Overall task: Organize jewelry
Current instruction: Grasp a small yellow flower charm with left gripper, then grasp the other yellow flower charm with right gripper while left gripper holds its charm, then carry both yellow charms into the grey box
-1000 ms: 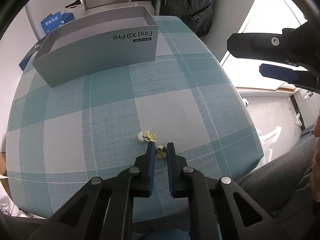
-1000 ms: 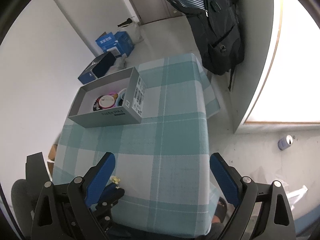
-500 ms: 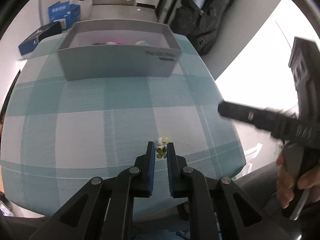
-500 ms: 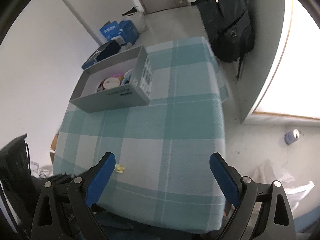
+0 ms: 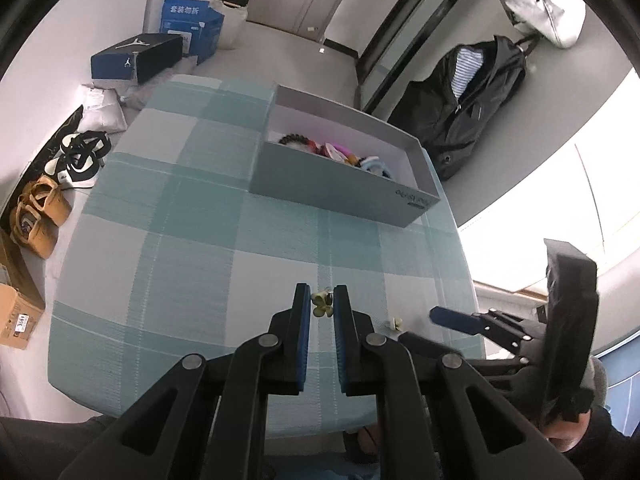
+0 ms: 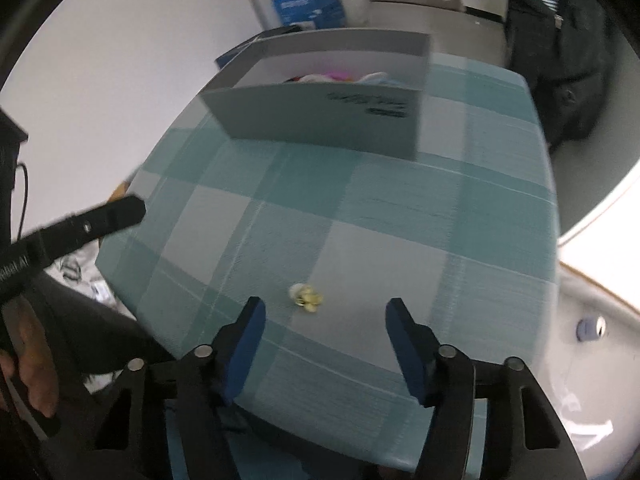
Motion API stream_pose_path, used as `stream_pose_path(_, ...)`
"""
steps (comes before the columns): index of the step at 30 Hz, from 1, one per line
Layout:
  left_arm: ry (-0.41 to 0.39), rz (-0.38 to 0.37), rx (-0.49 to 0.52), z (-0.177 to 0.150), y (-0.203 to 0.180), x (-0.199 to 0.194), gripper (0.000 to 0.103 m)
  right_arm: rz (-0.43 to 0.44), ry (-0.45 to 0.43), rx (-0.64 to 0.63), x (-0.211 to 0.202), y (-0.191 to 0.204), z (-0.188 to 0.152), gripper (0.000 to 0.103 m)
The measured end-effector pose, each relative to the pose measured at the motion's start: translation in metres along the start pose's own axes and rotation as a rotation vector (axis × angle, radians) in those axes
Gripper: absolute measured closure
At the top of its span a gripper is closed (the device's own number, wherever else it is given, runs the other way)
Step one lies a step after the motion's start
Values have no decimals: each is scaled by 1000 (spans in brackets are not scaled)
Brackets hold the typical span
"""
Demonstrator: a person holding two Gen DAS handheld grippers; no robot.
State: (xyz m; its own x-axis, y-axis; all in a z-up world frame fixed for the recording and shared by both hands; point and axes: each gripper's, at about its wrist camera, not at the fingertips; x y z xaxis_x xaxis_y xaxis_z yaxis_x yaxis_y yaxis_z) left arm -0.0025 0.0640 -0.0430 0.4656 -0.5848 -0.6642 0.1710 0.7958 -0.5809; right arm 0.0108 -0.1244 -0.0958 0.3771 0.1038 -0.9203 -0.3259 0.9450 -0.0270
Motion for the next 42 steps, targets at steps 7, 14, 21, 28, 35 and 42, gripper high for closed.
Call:
stream_pose_path(7,-10,-19,-17,6,11,-4,96,-73,-12,-100,9,24,0,63)
stream_pose_path(14,-7,-9,-2,6,10,-6,96,-107,-30,-145,11,29,-3,97)
stream_pose_path(21,1,10,18,7,8,-2,96,-78,-37,-125,9,27,3,98)
stream_pose_path(28,16,30,23,9,7,4,96,-50,-54,-60,2,19,9,98)
stream_pose_path(35,30,32,-1,18,5,8,96,32,-100,23,-10,10,27,98)
stream_pose_path(42,50,-15,23,44,-9,9,96,80,-141,77,-26,3,58,98)
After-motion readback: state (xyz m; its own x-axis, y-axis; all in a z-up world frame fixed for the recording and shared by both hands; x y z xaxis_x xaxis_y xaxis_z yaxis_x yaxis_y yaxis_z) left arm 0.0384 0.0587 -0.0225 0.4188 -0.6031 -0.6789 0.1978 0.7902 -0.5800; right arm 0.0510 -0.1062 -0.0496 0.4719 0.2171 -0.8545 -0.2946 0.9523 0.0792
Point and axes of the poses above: each gripper's, at about its wrist camera, not at the fingertips, and x roughly the way its jaws point, y to its left, z to its top, and after that the axes turned 13 degrees about -z, right-handed
